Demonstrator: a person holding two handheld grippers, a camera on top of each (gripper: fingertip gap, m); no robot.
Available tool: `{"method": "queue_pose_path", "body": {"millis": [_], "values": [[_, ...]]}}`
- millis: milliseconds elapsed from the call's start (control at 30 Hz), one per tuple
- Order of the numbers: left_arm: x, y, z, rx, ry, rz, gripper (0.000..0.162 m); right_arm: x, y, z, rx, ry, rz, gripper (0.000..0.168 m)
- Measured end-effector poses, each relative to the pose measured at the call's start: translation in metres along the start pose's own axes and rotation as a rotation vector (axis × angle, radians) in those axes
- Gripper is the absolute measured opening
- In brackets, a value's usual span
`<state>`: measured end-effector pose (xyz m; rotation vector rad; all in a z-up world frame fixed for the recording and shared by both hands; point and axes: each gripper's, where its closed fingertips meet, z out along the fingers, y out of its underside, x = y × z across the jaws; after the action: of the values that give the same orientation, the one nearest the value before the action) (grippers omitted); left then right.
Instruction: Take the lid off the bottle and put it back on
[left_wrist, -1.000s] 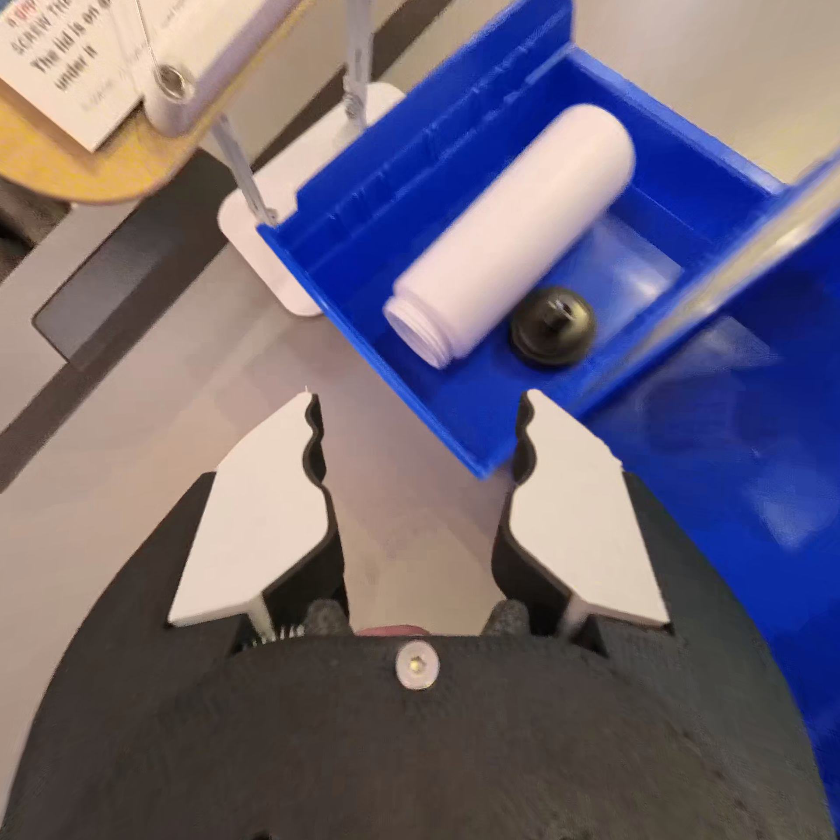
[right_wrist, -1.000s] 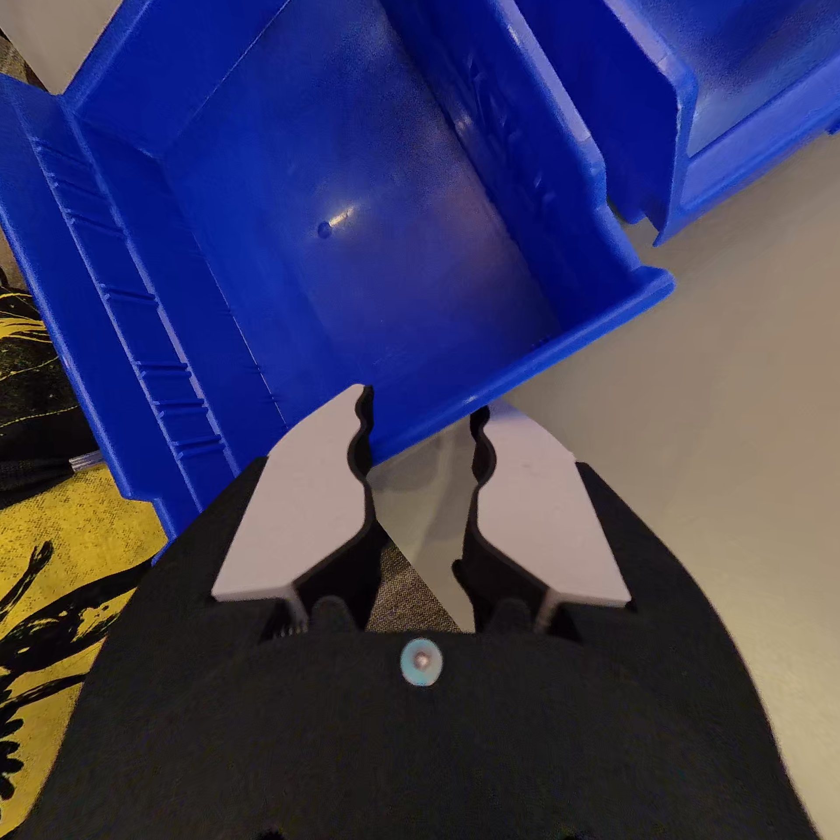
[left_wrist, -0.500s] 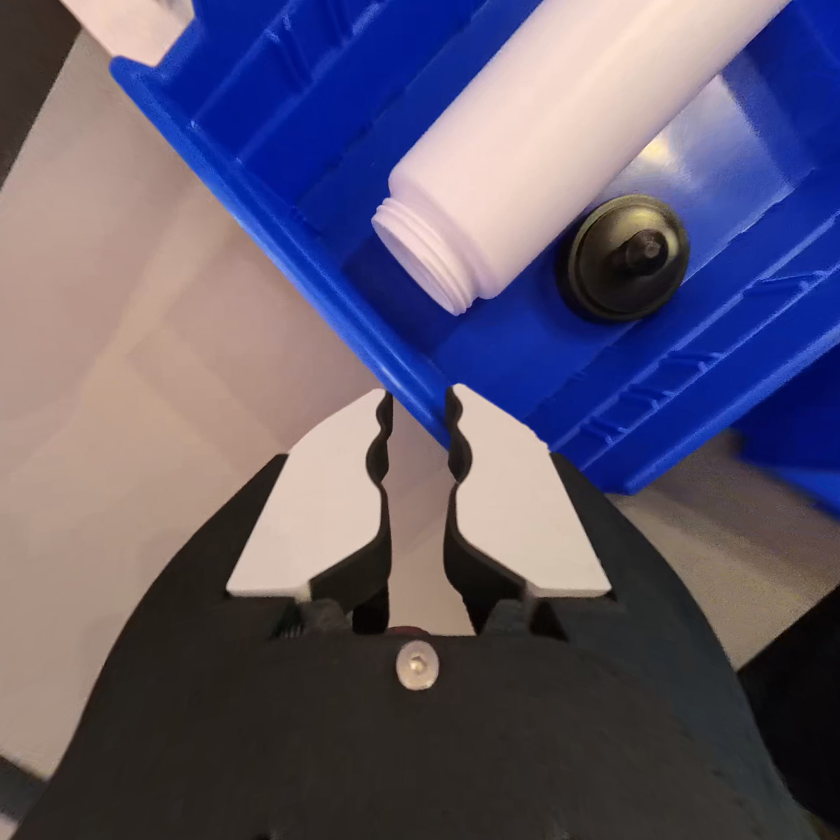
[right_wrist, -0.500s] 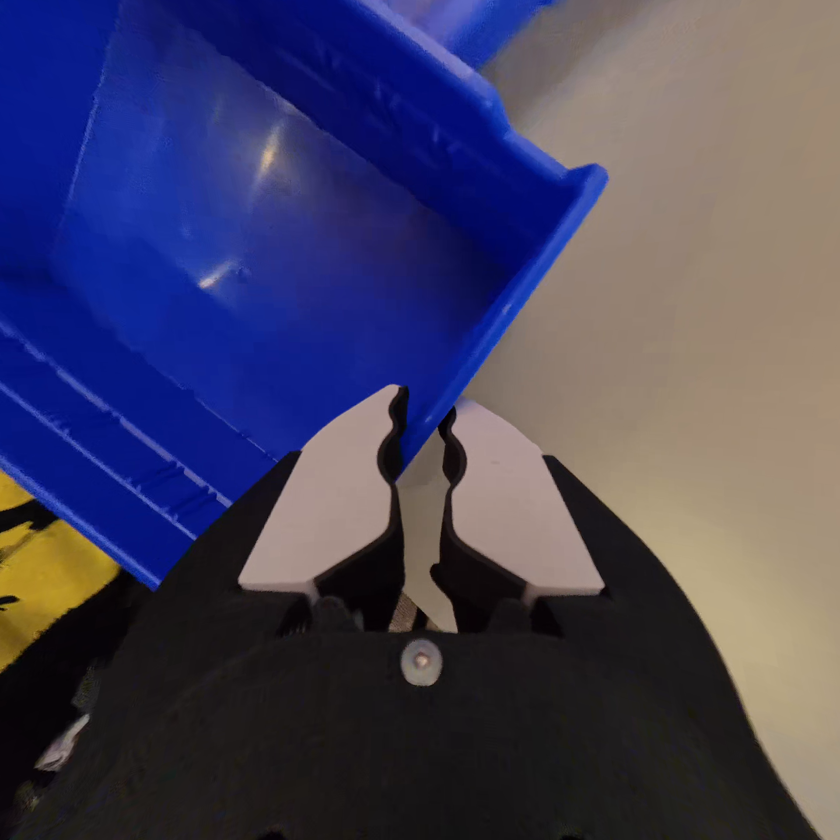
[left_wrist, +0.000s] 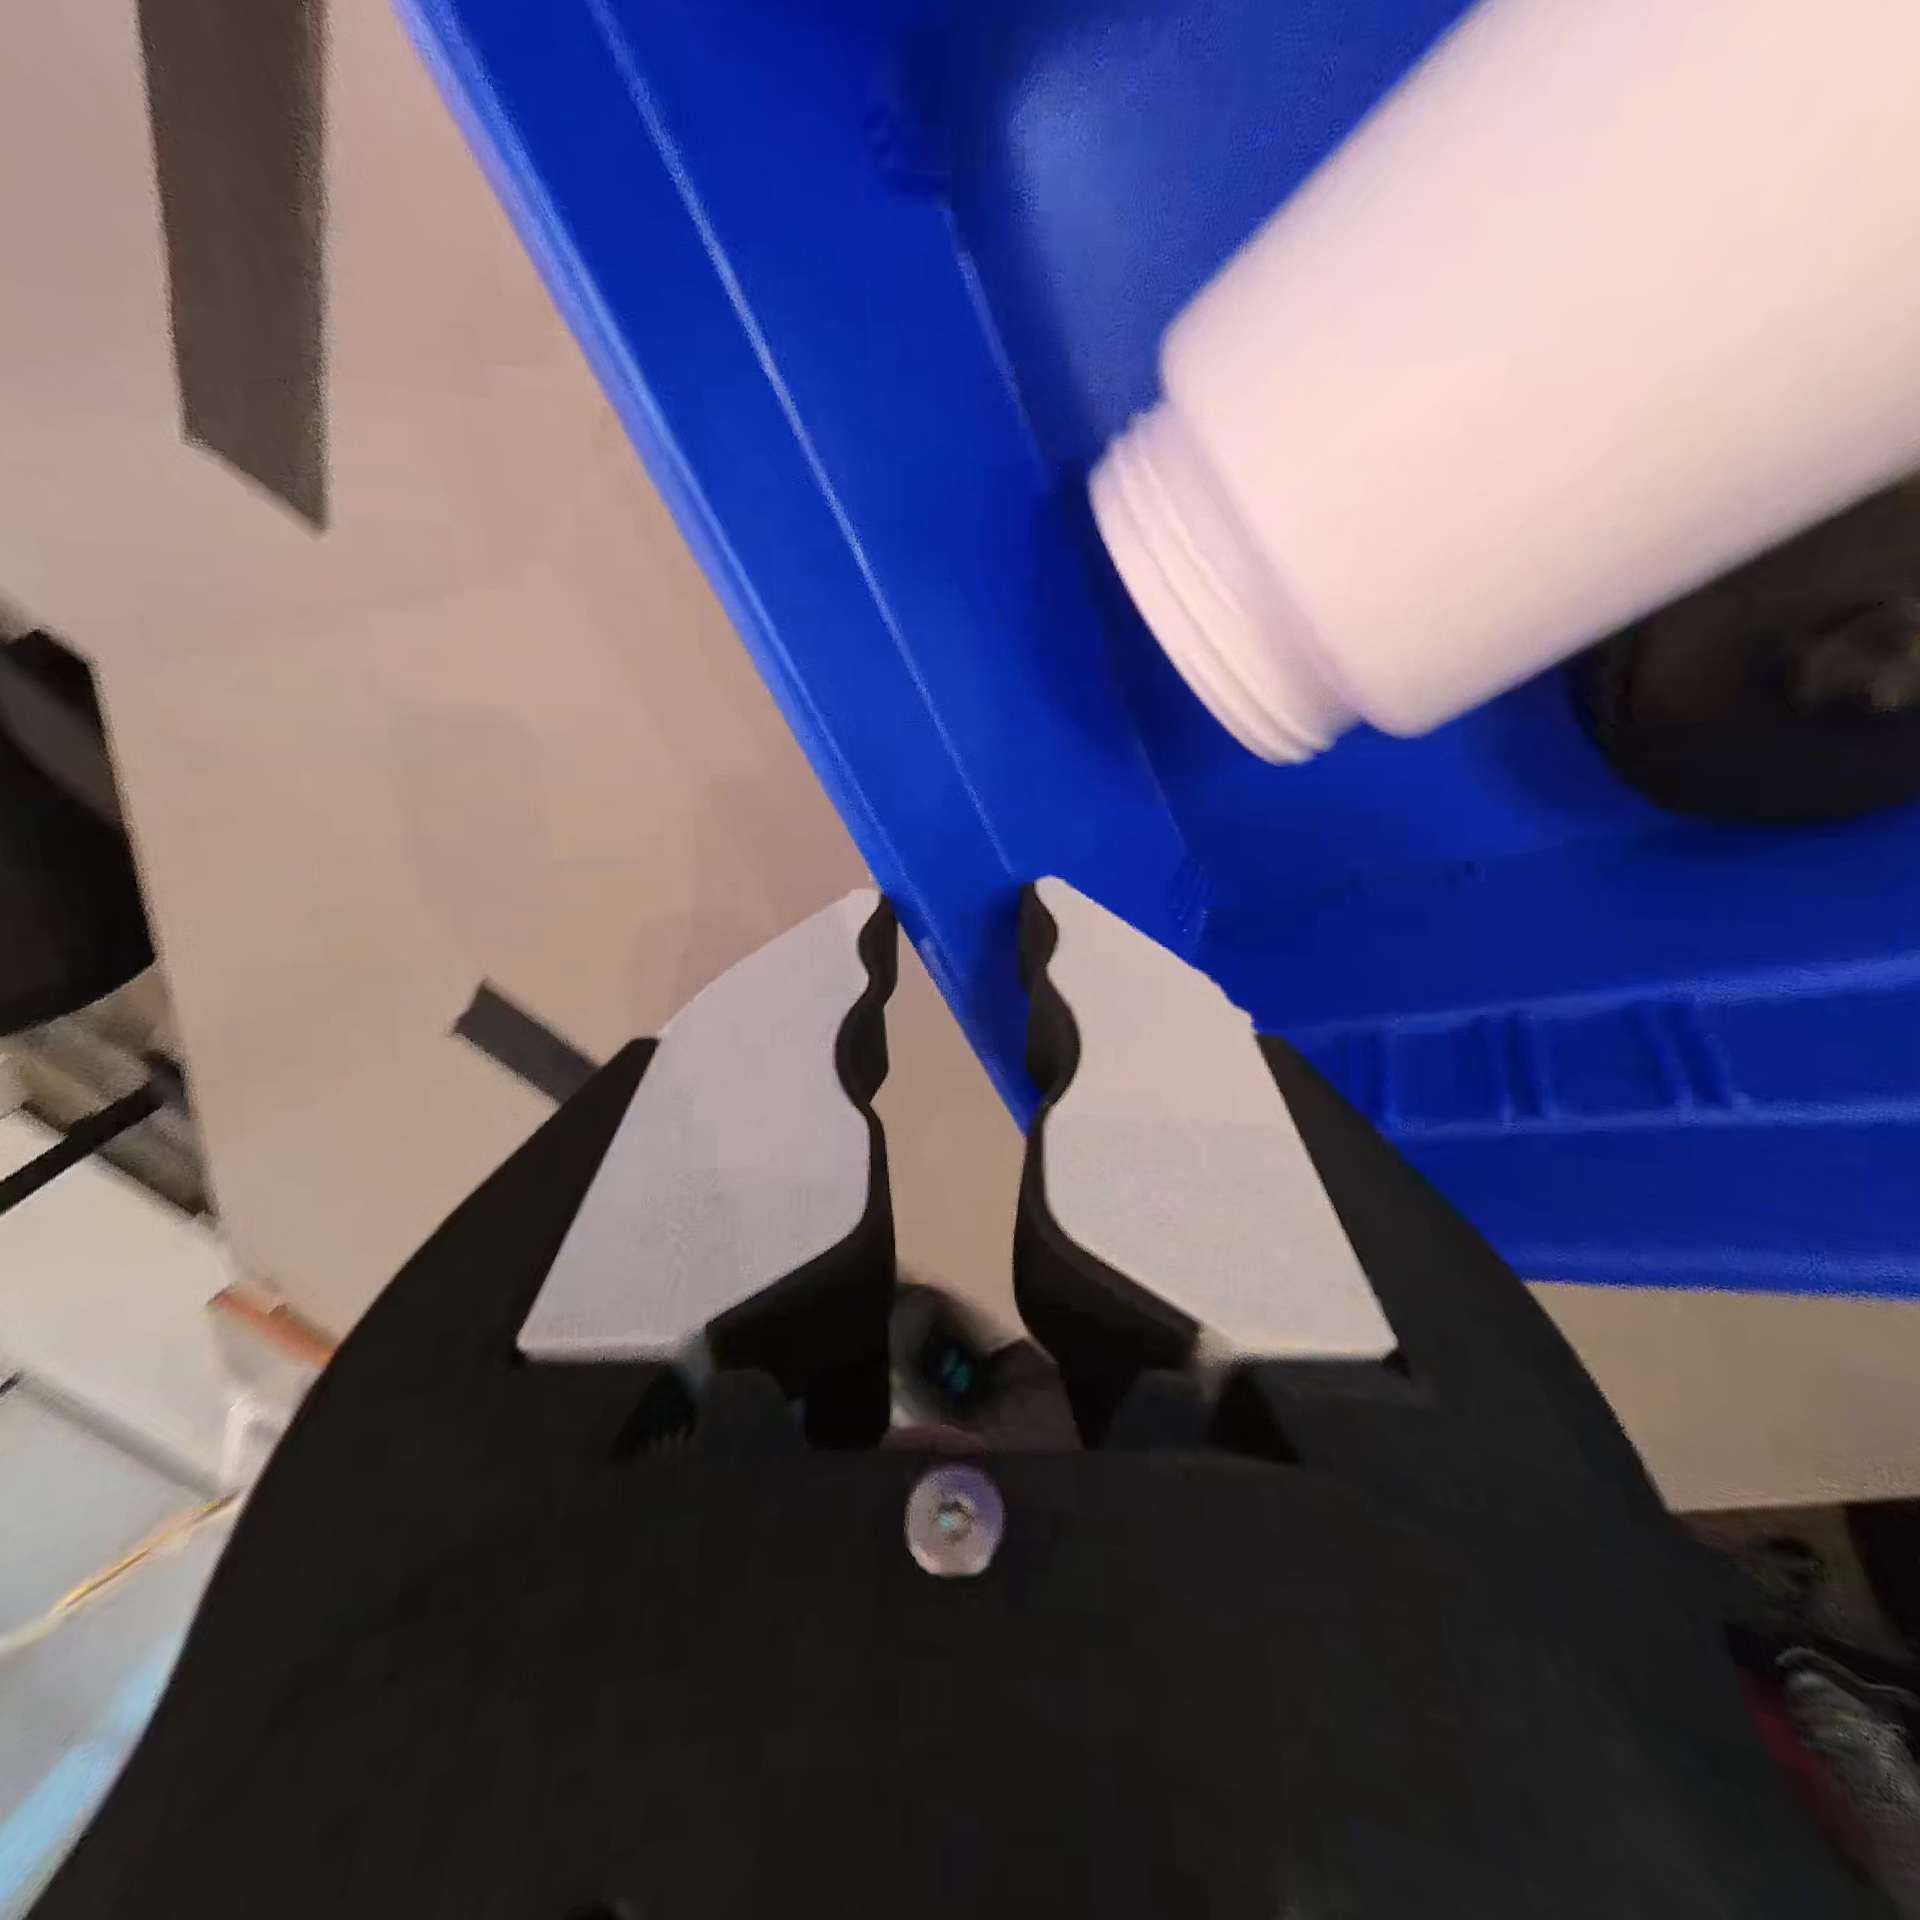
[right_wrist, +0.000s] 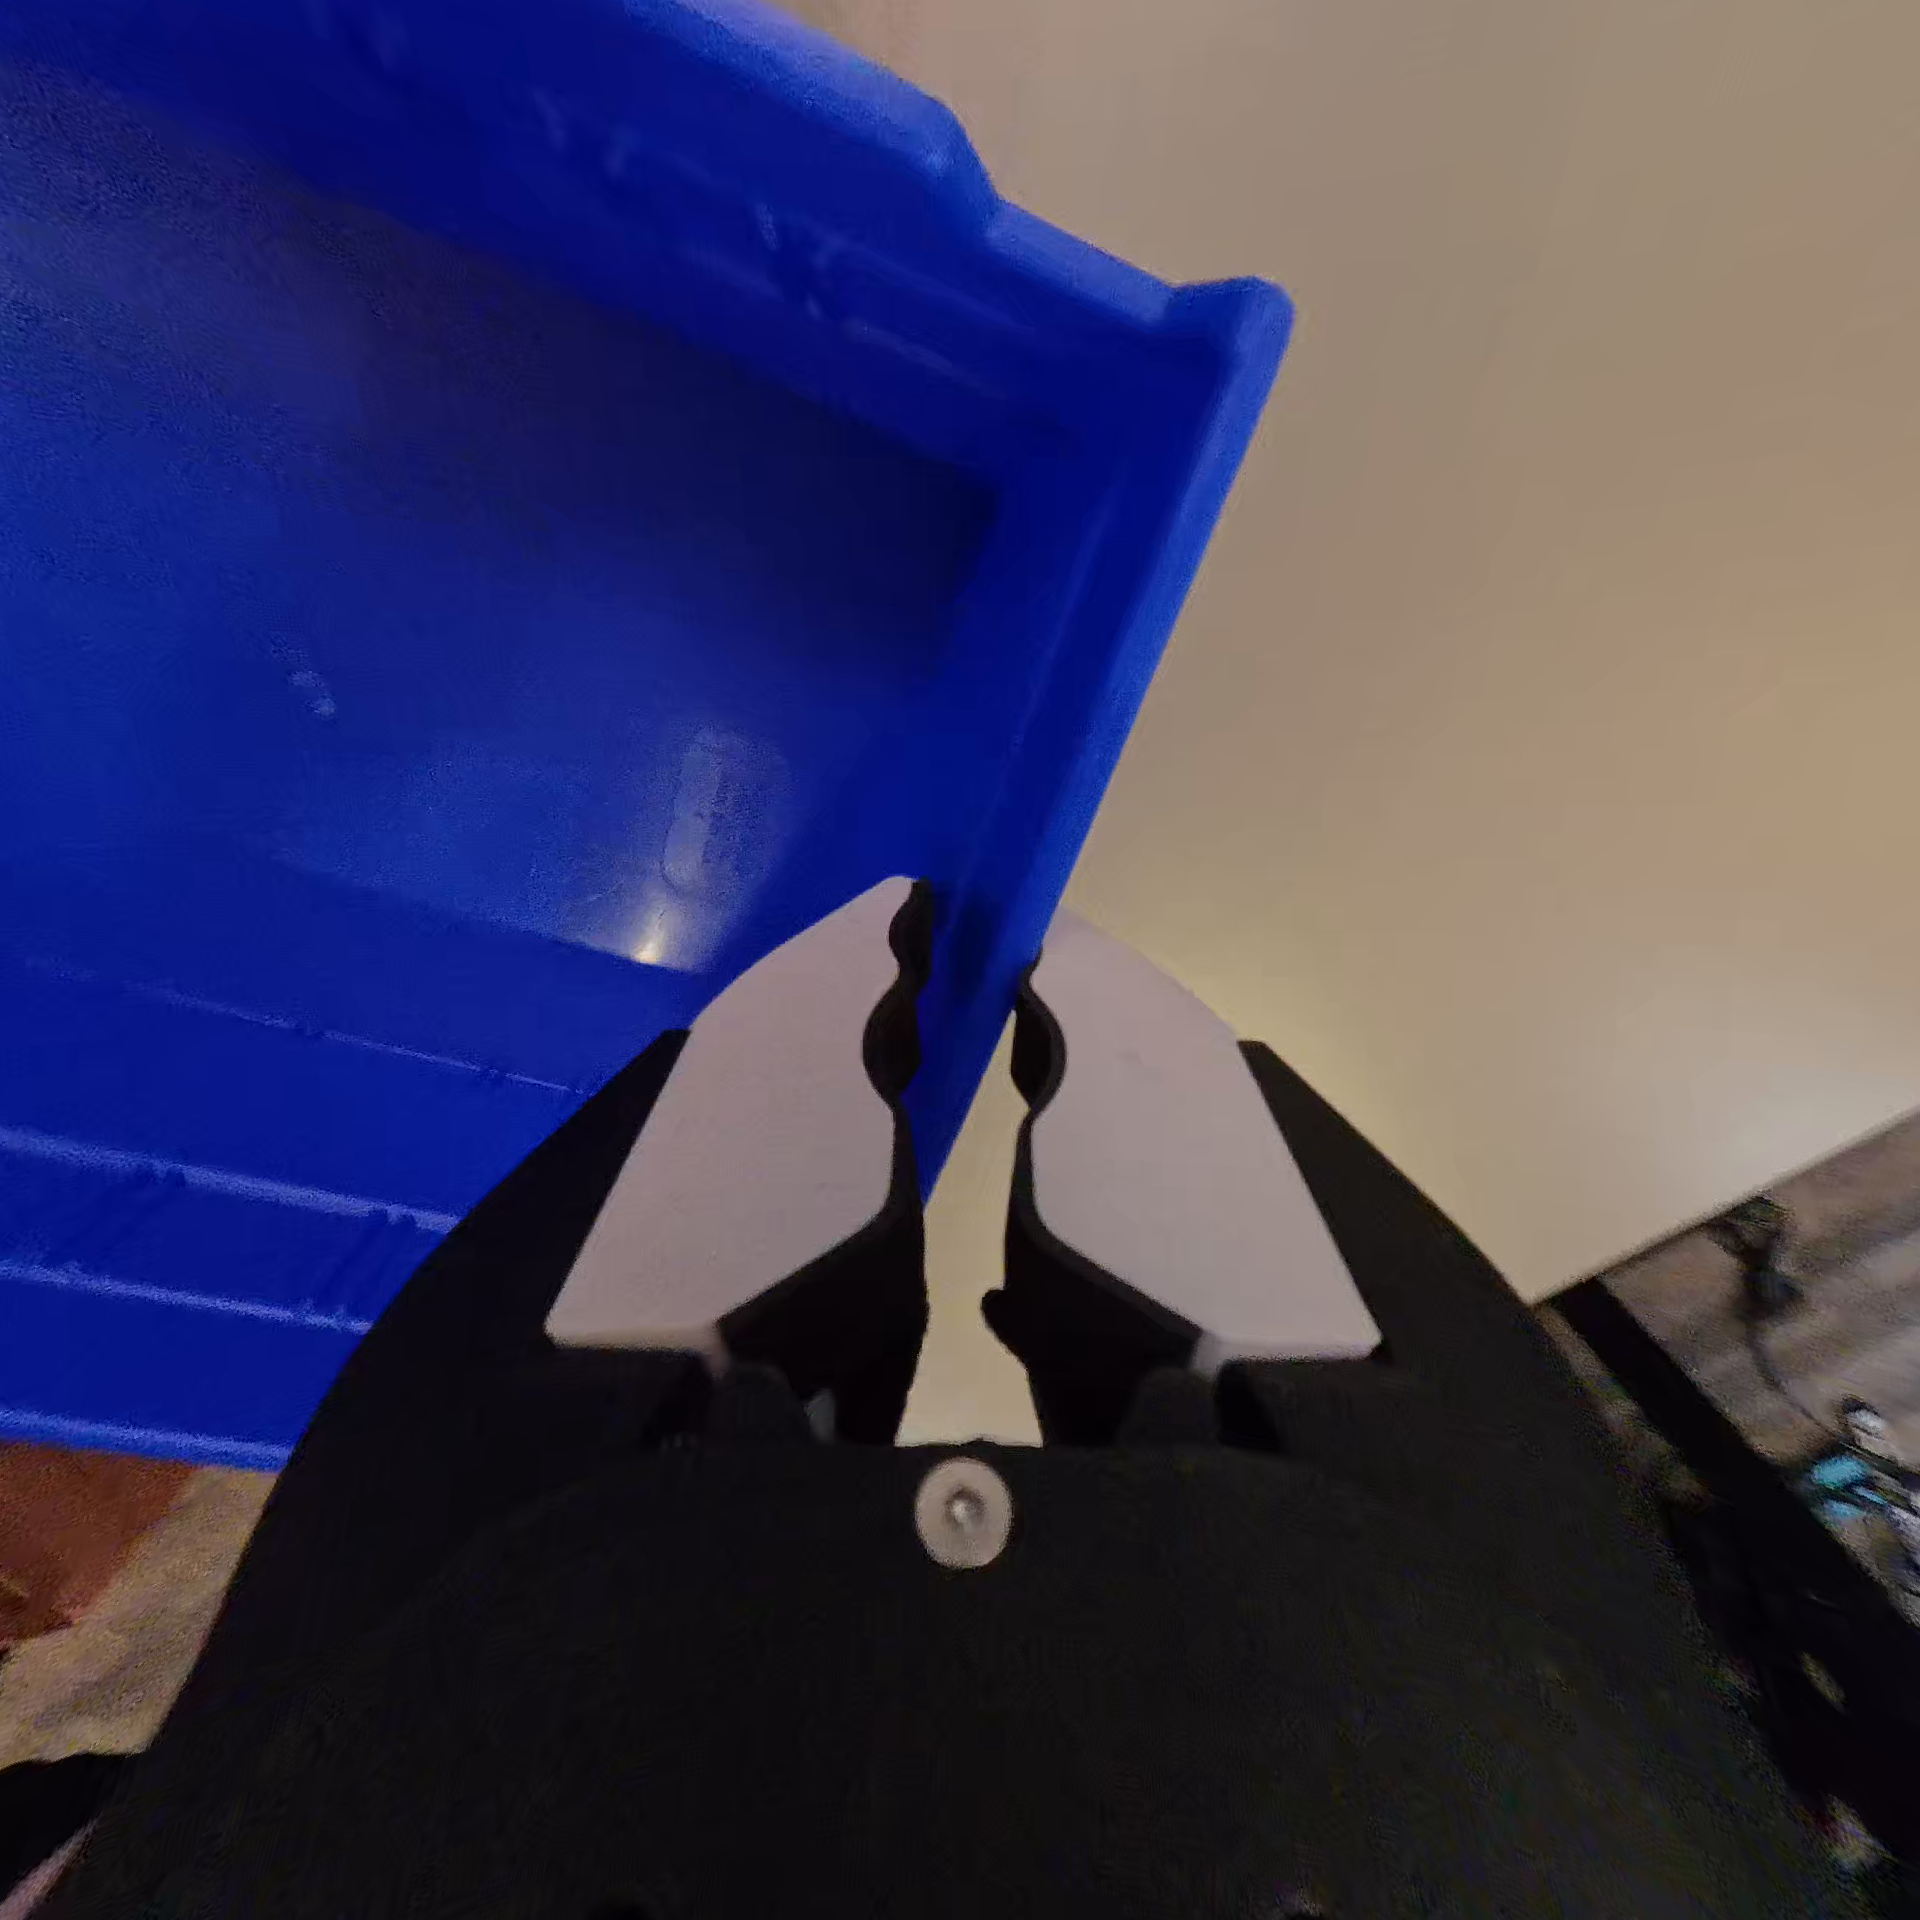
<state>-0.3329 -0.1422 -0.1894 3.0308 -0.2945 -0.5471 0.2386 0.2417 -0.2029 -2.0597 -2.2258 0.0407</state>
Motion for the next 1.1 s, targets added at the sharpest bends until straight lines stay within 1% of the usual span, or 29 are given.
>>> {"method": "queue_pose_path", "body": {"millis": [100,200,333,467,600,667,833,933,1000,1100], "values": [[-0.039,0.016,0.015,-0.067,-0.077,-0.034,0.021,0.043,-0.013,0.004,-0.067,0.057,-0.01,0.015],[-0.065,0.017,0.024,-0.103,-0.124,-0.028,0.019,0.084,-0.035,0.009,-0.126,0.129,-0.034,0.018],[-0.103,0.001,0.037,-0.128,-0.242,-0.014,0.022,0.135,-0.078,0.016,-0.15,0.245,-0.076,0.024],[-0.148,-0.01,0.053,-0.187,-0.385,0.014,0.026,0.176,-0.12,0.023,-0.158,0.308,-0.097,0.027],[-0.181,-0.025,0.064,-0.18,-0.443,0.022,0.027,0.216,-0.158,0.029,-0.135,0.362,-0.094,0.029],[-0.195,-0.033,0.069,-0.154,-0.458,-0.013,0.028,0.232,-0.173,0.031,-0.121,0.377,-0.08,0.03],[-0.224,-0.043,0.079,-0.166,-0.49,-0.034,0.029,0.265,-0.209,0.038,-0.092,0.427,-0.09,0.034],[-0.238,-0.047,0.084,-0.164,-0.489,-0.098,0.029,0.28,-0.223,0.042,-0.099,0.443,-0.083,0.037],[-0.243,-0.051,0.086,-0.173,-0.49,-0.079,0.031,0.286,-0.23,0.043,-0.091,0.444,-0.086,0.038],[-0.249,-0.056,0.088,-0.14,-0.492,-0.114,0.031,0.294,-0.238,0.045,-0.08,0.452,-0.082,0.038]]}}
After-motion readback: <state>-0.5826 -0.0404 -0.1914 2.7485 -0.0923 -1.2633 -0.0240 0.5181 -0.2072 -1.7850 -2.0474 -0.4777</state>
